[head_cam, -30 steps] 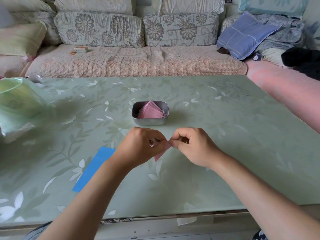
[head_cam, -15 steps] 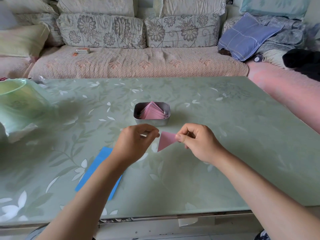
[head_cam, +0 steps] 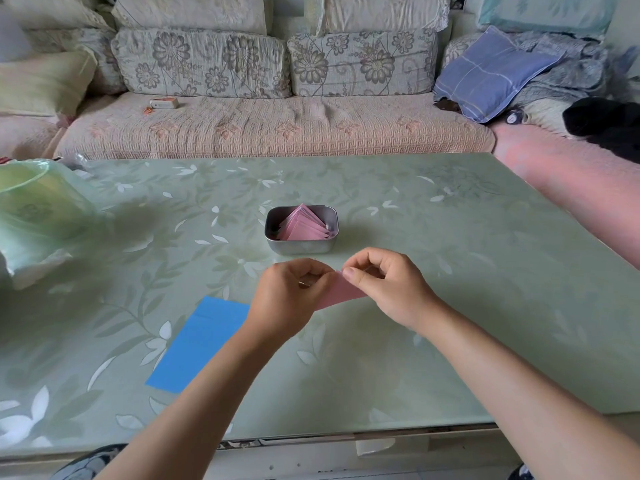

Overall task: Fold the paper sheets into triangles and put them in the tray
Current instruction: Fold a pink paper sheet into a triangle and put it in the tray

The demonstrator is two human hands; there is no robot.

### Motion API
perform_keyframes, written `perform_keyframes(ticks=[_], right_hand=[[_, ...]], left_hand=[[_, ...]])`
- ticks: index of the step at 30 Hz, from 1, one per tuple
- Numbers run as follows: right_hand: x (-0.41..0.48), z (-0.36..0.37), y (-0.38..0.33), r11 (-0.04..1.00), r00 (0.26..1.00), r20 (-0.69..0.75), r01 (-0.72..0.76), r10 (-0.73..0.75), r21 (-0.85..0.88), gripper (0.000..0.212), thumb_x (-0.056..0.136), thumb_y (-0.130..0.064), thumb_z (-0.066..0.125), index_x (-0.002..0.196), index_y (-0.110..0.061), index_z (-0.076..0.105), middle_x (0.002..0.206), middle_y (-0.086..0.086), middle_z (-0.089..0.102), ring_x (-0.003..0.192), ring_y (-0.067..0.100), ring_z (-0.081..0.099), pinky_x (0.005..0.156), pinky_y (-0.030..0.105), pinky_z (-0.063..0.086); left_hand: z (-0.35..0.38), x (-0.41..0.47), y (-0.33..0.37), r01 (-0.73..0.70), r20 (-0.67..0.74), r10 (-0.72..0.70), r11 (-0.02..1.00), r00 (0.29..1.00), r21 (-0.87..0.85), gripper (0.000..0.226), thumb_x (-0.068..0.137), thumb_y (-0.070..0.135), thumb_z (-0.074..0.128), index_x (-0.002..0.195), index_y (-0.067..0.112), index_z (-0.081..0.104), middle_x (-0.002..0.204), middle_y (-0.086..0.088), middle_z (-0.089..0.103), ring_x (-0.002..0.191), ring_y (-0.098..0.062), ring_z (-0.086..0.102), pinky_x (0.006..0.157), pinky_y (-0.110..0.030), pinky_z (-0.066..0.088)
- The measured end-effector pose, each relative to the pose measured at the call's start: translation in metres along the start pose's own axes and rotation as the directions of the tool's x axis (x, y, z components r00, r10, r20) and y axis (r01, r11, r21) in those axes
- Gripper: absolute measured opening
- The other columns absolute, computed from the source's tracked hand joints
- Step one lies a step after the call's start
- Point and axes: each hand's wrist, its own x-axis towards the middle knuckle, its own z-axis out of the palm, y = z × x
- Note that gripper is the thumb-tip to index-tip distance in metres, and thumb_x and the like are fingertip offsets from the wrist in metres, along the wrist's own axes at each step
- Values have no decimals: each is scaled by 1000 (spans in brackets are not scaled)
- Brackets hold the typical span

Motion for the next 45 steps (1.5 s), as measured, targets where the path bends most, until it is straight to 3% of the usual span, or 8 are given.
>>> perform_keyframes(ticks=[3,8,22,27,30,34,39,45], right_hand=[[-1,2,-3,995,998,-28,60,-62,-78,6,87,-27,70,82,-30,72,77,-10,72,75,17,65,72,31,52],[-3,5,-1,969,994,9,105,-106,-224,20,93,-22,64,76,-32,64,76,-19,67,72,3,59,69,18,45],[5,-10,2,985,989,-135,30,-53,-170,27,100,-14,54,76,-26,58,57,-23,49,56,0,42,57,12,35],[7,-11,1,988,988,-145,23,-46,-155,25,100,-16,56,77,-26,59,56,-23,48,54,0,41,56,12,35],[5,-7,-1,992,997,-80,9,-20,-126,22,98,-18,60,78,-26,64,60,-22,55,57,-1,46,58,10,37],[1,2,-4,998,1000,-1,-12,12,-64,21,96,-16,64,78,-25,68,72,-14,68,68,1,58,68,15,46],[-1,1,-8,999,1000,2,1,-1,-38,14,94,-16,67,82,-21,72,75,-10,71,68,1,59,67,14,46],[-1,1,-4,994,1000,3,-30,30,-108,18,93,-18,66,79,-27,72,78,-11,74,71,1,64,70,18,51]], left_hand=[[4,-2,2,-34,23,33,999,999,37,15,85,25,74,72,33,71,64,27,67,59,10,60,54,-3,38],[5,-3,-1,-82,11,81,988,997,127,8,82,23,72,77,28,76,63,28,65,65,10,63,57,-3,41],[-10,5,-8,-72,125,47,976,991,206,13,79,17,71,71,26,74,66,19,71,58,7,62,49,-4,39],[-13,1,-13,-101,84,76,931,994,351,10,78,13,68,73,21,74,63,15,68,64,-1,64,59,-13,49],[-9,-1,-6,-146,-9,155,947,988,285,10,83,17,66,79,21,73,71,15,71,68,1,65,66,-15,52],[-3,-3,2,-109,26,107,988,994,105,7,84,26,72,90,28,74,76,23,70,70,8,64,63,-5,45],[1,0,0,-11,4,11,1000,1000,7,11,87,18,70,78,24,73,70,18,69,68,2,63,63,-13,49],[6,0,-1,-43,17,43,999,999,17,11,87,17,67,79,24,69,72,17,69,70,1,63,64,-11,47]])
